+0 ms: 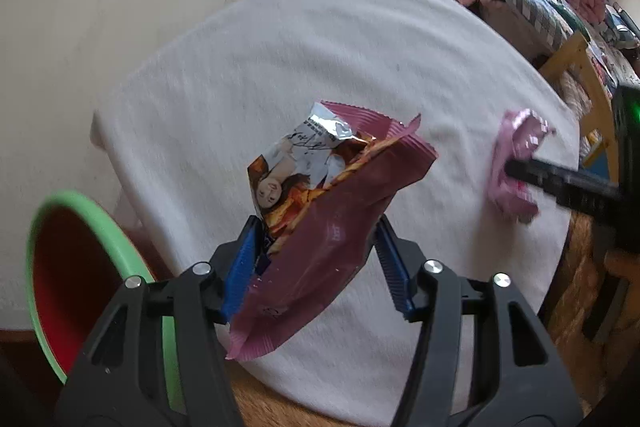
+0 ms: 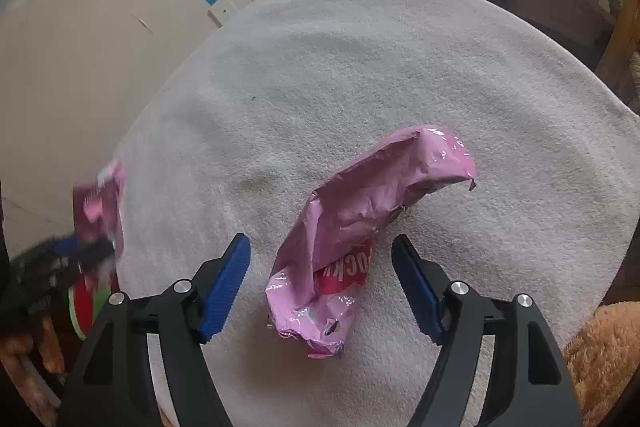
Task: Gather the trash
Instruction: 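Grasp the pink-and-brown snack packet with the left gripper while the right grasps pink bag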
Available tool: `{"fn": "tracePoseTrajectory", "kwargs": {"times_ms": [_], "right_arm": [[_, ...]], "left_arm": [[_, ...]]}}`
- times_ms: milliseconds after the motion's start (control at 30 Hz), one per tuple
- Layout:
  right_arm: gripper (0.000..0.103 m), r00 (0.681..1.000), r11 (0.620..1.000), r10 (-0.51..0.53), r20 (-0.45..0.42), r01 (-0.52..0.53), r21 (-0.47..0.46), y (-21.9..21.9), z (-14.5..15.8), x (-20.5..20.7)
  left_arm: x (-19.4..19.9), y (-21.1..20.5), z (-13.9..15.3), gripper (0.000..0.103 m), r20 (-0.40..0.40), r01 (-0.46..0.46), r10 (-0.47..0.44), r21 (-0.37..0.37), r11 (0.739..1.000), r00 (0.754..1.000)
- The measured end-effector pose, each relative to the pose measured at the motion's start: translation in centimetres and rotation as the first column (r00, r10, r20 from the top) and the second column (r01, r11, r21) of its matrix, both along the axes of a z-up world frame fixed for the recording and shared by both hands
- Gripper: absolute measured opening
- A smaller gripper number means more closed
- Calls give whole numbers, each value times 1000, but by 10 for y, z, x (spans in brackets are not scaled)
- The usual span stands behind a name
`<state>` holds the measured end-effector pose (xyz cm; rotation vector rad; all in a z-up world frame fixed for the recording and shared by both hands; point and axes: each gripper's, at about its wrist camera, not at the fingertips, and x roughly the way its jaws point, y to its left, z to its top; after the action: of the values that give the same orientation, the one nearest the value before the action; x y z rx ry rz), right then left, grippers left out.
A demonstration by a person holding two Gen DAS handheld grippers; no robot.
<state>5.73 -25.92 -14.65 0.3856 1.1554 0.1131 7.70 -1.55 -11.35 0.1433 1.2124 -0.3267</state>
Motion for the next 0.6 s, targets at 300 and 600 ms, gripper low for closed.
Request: {"fn": "tracePoseTrajectory", "kwargs": {"times_ms": [300, 600], "right_arm": [[71, 1000, 1000, 4, -4, -4, -30, 6, 0, -7], [67, 1000, 999, 3, -16, -3, -37, 10, -6, -3]], "left_arm": [[-2, -15, -24, 78, 1, 40, -40, 38, 998, 999], [-2, -14, -41, 44, -26, 9, -8, 33, 999, 1000]]}}
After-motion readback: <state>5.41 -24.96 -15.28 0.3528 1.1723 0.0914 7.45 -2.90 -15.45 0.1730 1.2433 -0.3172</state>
